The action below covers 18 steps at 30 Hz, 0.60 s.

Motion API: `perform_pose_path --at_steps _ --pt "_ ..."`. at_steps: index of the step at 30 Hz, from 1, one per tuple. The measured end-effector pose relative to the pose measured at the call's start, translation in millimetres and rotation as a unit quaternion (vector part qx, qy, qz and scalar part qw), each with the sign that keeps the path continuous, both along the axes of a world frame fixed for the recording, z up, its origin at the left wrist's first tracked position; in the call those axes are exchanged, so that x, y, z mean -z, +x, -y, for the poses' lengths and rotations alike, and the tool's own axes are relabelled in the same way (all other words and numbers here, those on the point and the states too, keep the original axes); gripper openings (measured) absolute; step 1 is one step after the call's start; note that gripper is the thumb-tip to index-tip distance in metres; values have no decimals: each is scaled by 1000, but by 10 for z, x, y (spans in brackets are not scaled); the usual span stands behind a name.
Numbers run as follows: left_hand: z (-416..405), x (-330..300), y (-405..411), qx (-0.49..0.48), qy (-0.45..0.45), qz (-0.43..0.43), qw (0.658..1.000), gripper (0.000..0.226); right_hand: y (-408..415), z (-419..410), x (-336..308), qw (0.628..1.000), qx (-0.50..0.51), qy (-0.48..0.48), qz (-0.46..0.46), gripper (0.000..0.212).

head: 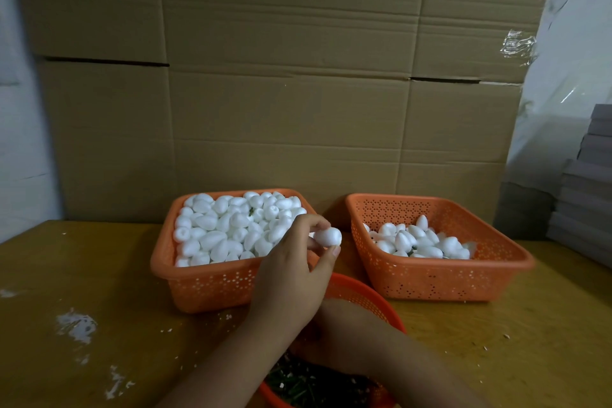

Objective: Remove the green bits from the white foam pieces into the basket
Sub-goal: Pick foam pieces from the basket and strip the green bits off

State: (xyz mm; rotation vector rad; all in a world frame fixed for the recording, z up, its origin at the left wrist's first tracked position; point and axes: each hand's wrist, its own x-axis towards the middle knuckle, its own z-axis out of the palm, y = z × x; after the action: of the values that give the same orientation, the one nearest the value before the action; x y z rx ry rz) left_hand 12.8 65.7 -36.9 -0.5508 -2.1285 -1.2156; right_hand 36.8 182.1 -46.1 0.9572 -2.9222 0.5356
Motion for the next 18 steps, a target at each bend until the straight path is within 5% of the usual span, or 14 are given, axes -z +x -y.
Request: perform_pose_path --at_steps 12,18 --pt "33 40 -35 18 -17 -3 1000 12 91 49 -193 995 -9 64 82 52" --pt "21 50 -30 23 -22 -4 999 13 116 46 -231 993 -14 76 86 44"
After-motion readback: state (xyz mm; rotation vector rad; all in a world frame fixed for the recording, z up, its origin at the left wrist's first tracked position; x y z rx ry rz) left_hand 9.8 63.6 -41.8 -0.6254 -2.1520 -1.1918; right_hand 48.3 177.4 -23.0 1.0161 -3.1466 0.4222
